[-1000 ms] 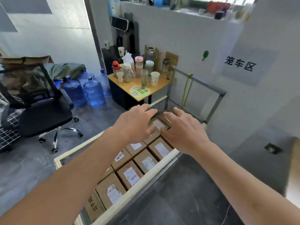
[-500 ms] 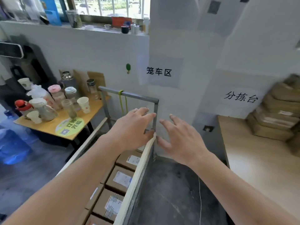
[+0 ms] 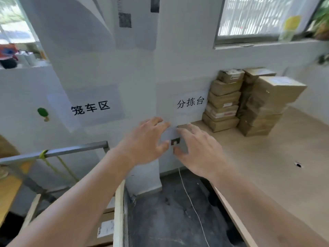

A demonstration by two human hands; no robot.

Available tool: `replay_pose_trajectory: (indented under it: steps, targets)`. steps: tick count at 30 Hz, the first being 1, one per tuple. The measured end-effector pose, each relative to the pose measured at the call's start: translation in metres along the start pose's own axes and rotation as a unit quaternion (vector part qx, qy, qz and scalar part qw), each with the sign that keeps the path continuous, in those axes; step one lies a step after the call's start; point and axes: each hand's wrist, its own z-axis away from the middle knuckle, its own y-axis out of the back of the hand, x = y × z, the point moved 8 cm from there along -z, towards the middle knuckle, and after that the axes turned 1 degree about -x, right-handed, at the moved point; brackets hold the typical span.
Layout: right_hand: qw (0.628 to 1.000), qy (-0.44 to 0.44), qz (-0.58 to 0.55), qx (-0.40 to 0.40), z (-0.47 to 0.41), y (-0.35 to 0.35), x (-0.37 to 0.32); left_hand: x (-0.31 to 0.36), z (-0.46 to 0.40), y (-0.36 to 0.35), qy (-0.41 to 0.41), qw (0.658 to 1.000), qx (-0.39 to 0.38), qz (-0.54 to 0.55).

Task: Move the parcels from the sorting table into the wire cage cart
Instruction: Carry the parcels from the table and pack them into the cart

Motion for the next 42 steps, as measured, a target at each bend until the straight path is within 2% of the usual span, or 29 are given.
replay_pose_trajectory:
  steps: [15,26,36,42]
  targets:
    - [0.993,-0.113,0.022,0.029,-0.138,0.035,0.234,0.099,-0.279,-0.071,-0.096,0.994,-0.016,0.046]
    - [0.972,-0.225,0.053,0.031,-0.230,0.051,0.365,0.148,-0.452,-0.104,-0.178,0.982,-0.024,0.061]
    - [0.924,-0.364,0.094,0.070,-0.341,0.063,0.481,0.164,-0.636,-0.145,-0.257,0.963,-0.050,0.059]
    - [0.863,-0.479,0.118,0.108,-0.379,0.077,0.557,0.171,-0.712,-0.149,-0.284,0.957,-0.050,0.029]
